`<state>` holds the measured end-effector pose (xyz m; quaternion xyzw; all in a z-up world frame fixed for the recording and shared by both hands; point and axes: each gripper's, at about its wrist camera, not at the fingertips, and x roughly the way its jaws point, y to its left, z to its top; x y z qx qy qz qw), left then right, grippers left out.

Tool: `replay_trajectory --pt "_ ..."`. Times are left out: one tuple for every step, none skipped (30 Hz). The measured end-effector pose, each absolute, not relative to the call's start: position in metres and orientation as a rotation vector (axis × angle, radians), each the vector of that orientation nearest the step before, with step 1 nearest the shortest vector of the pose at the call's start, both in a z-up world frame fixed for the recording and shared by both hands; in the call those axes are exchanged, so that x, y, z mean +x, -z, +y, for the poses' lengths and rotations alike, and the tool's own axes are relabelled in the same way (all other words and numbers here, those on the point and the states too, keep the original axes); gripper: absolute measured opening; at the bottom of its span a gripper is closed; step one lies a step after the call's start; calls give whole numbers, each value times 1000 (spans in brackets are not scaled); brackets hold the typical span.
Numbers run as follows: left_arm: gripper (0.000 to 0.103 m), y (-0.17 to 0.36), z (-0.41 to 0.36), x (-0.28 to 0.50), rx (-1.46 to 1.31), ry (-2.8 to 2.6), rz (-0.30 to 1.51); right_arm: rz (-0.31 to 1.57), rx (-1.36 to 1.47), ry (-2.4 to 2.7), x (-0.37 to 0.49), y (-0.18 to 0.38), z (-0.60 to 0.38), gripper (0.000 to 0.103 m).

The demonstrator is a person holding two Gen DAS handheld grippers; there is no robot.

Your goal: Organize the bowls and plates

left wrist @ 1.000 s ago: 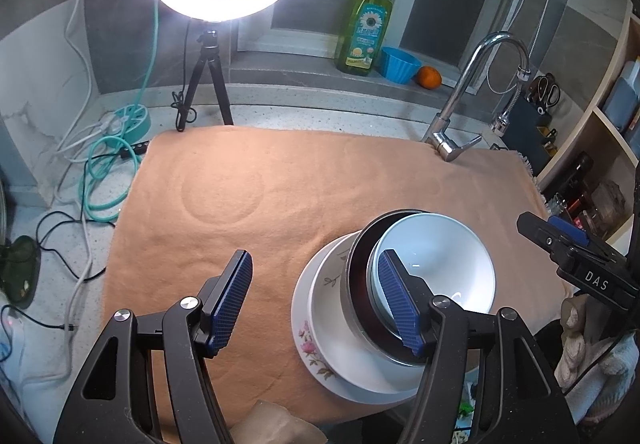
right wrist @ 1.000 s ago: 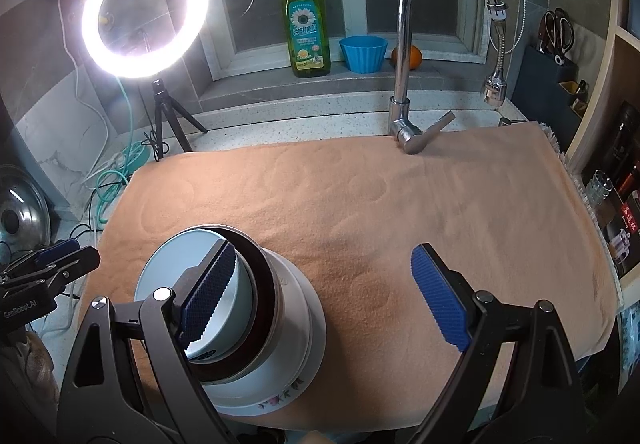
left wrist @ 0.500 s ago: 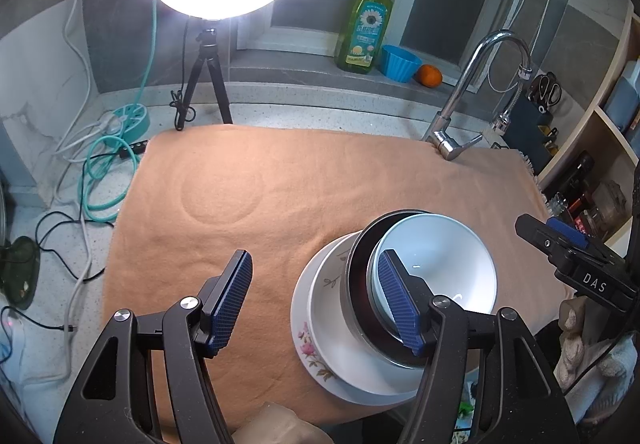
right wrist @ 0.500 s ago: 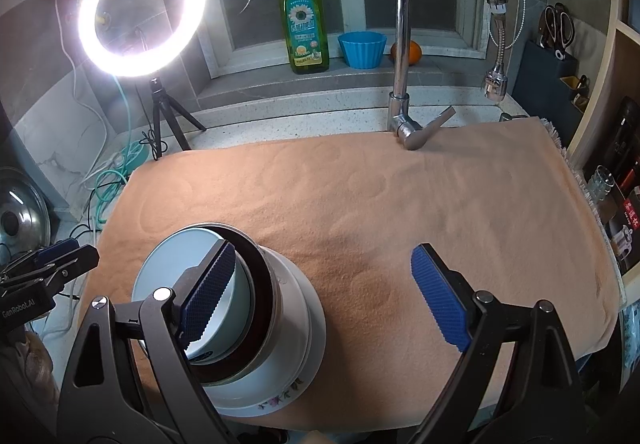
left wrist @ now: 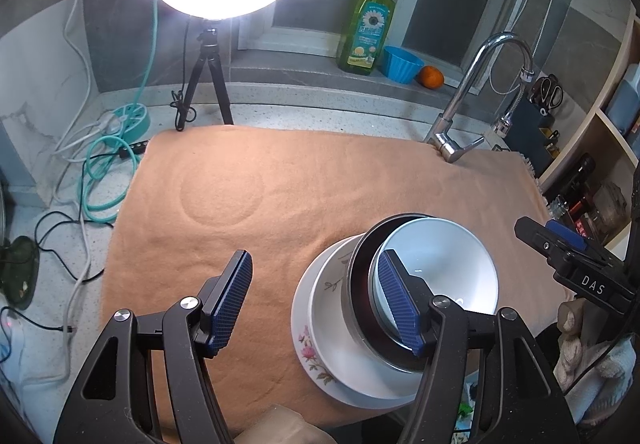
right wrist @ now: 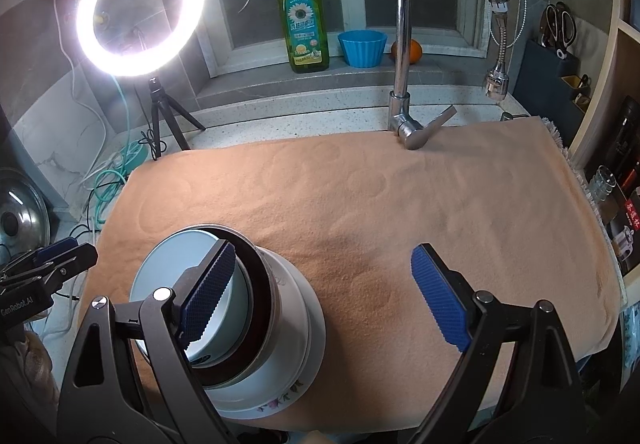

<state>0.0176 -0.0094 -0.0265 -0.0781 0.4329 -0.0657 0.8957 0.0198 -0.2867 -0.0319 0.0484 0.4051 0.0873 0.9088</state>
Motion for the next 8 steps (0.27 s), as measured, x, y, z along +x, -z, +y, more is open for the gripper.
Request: replay_trajectory --pt "65 27 -9 18 -164 135 899 835 100 -180 19 31 -286 92" --pt "65 27 -9 18 -165 135 898 836 99 -181 19 32 -286 92" --pt "65 27 -9 18 -163 133 892 837 97 -181 20 33 -286 92" --pt "65 26 -8 18 -158 123 885 840 95 -182 20 35 -285 92" --pt "65 26 -8 18 -156 120 881 842 96 -184 21 36 -285 92" --pt "65 26 -7 19 -156 123 879 844 96 -185 22 38 -285 92" --pt "65 26 -7 19 -153 118 871 845 95 -185 23 39 -285 92" --pt "65 25 -7 19 -143 110 860 847 93 -185 23 41 -285 92"
